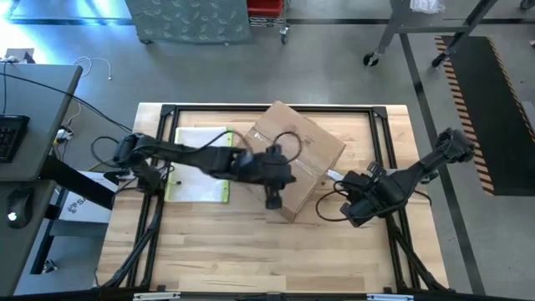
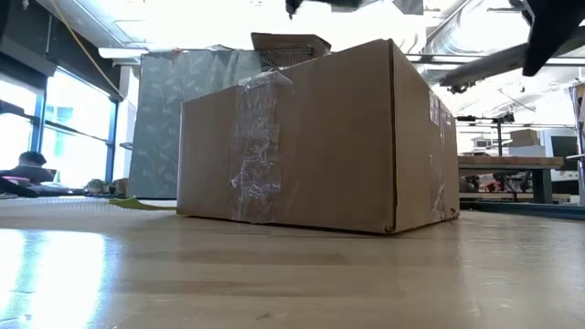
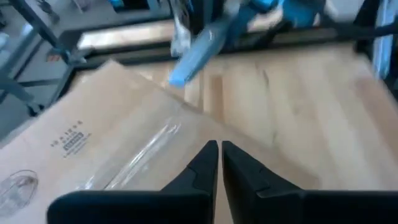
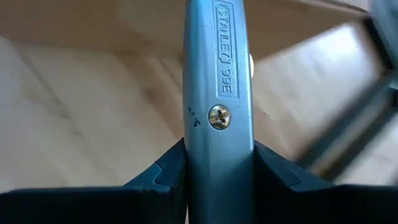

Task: Unpack boxes
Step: Open the cardboard box using the silver cutter

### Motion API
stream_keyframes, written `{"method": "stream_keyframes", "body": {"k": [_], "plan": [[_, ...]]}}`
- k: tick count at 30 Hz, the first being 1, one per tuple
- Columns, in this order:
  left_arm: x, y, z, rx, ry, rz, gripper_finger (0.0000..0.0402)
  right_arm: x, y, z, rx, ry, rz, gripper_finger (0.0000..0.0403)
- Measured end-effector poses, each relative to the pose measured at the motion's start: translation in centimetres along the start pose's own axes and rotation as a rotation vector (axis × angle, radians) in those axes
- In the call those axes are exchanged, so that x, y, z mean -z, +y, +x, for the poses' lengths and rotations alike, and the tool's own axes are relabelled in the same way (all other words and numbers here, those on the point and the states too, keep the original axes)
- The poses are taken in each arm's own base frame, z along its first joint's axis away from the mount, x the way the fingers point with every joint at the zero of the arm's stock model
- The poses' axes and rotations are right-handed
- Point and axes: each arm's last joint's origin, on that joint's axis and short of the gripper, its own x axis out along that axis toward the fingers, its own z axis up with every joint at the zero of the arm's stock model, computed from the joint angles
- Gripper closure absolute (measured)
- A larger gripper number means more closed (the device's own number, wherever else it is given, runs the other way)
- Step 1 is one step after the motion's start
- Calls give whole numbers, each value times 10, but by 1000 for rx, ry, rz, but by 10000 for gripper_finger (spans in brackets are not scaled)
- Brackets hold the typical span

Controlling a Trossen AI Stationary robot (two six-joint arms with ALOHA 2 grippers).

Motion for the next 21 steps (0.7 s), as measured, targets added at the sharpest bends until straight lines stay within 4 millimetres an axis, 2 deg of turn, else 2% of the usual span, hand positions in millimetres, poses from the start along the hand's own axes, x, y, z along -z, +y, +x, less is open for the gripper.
{"method": "stream_keyframes", "body": {"k": [3,5,9,14,21], "plan": [[0,18,17,39,55,4,396,-4,5,5,33,38,-34,298],[7,28,29,67,101,-11,395,-7,10,9,50,49,-46,298],[25,31,41,114,234,-21,400,-10,12,14,80,57,-54,298],[22,21,25,112,258,-16,401,-10,8,10,66,36,-15,298],[16,-7,1,172,254,27,401,-9,5,9,57,35,17,298]]}}
